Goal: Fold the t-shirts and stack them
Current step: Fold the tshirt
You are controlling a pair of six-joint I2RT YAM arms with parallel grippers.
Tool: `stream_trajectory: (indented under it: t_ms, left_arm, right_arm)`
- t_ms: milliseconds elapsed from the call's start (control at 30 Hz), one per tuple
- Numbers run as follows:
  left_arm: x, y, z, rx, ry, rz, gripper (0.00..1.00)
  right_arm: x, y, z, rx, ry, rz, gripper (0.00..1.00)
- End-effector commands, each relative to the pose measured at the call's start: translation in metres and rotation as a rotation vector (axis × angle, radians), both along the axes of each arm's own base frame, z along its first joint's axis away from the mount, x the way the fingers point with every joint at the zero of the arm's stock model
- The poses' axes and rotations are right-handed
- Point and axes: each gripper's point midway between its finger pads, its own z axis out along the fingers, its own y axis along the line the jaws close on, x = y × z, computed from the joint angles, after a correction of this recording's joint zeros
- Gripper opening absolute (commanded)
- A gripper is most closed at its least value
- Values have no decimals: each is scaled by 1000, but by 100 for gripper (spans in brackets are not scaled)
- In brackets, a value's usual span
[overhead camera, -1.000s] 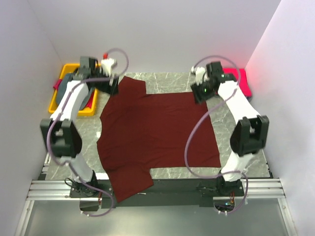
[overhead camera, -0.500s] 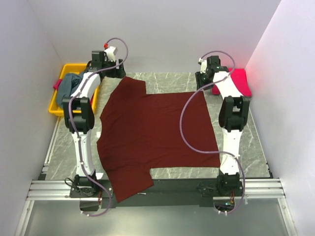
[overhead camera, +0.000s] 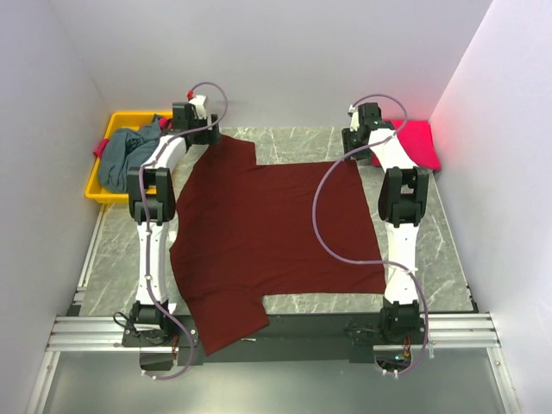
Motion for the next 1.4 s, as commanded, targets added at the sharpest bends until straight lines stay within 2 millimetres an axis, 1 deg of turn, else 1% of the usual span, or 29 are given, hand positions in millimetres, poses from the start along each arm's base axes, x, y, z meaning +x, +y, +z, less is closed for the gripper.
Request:
stream_trajectory:
  t_ms: [0, 33, 67, 167, 267, 300, 400, 433, 467, 533, 567, 633, 667, 733, 767, 833, 867, 933, 1000, 1033, 1067, 1167, 1200, 1233, 1300, 1333, 1367]
  left_arm:
    - [23, 5, 27, 27, -108, 19, 86]
    - [23, 5, 16, 29, -89, 17, 86]
    - [26, 3, 21, 26, -101, 13, 87]
    - [27, 1, 12, 19, -87, 0, 86]
    - [26, -3, 6, 5, -83, -13, 83]
    - [25, -6, 4, -4, -80, -29, 79]
    - [24, -14, -2, -4, -75, -50, 74]
    - [23, -15, -10, 11, -62, -50, 72]
    - [26, -22, -3, 20, -78, -62, 71]
    - [26, -24, -8, 49, -72, -52, 70]
    - [27, -29, -6, 85, -86, -74, 68]
    - [26, -31, -8, 115, -86, -75, 67]
    - [26, -35, -8, 123, -88, -79, 64]
    - [25, -37, -11, 137, -85, -82, 63]
    - [27, -35, -9, 141, -90, -73, 61]
    - [29, -35, -10, 144, -86, -69, 58]
    - [29, -35, -10, 145, -85, -73, 54]
    - [29, -36, -11, 155, -88, -79, 49]
    - [27, -41, -13, 171, -85, -94, 41]
    - [27, -43, -13, 181, -88, -97, 39]
    - [26, -46, -13, 190, -89, -102, 35]
    - [26, -47, -15, 214, -91, -104, 32]
    - [26, -48, -13, 216, -95, -104, 28]
    - [26, -47, -15, 221, -94, -99, 26]
    - [27, -44, -15, 229, -95, -91, 19]
    - [27, -44, -15, 231, -95, -89, 15]
    - [28, -43, -15, 234, -97, -85, 10]
  right_arm:
    - [13, -1, 0, 7, -30, -24, 52]
    - [13, 0, -2, 12, -24, -22, 52]
    - [12, 1, -6, 13, -16, -21, 52]
    - [9, 1, -13, 19, 4, -26, 52]
    - [8, -1, -18, 15, 13, -37, 52]
    - [7, 0, -18, 14, 14, -36, 52]
    - [8, -1, -16, 19, 9, -42, 52]
    - [8, -2, -17, 20, 11, -46, 52]
    - [8, 0, -16, 25, 8, -44, 52]
    - [8, 1, -16, 33, 12, -49, 53]
    - [7, 1, -17, 35, 15, -49, 53]
    - [5, 3, -19, 46, 24, -53, 53]
    - [4, 3, -22, 46, 30, -51, 53]
    - [4, 1, -22, 44, 34, -61, 53]
    - [3, 1, -22, 44, 37, -61, 53]
    - [1, 3, -22, 52, 42, -58, 53]
    - [1, 4, -18, 57, 38, -56, 54]
    - [0, 5, -12, 69, 32, -56, 56]
    - [0, 6, -1, 73, 8, -57, 57]
    - [2, 5, 4, 72, -5, -60, 57]
    - [4, 4, 13, 69, -29, -64, 57]
    - [7, 0, 25, 57, -65, -78, 59]
    - [9, -3, 27, 52, -76, -84, 60]
    - [11, -3, 27, 46, -81, -87, 61]
    - [13, -7, 20, 33, -72, -94, 62]
    - [13, -7, 10, 29, -52, -94, 62]
    - [15, -7, 11, 26, -52, -94, 62]
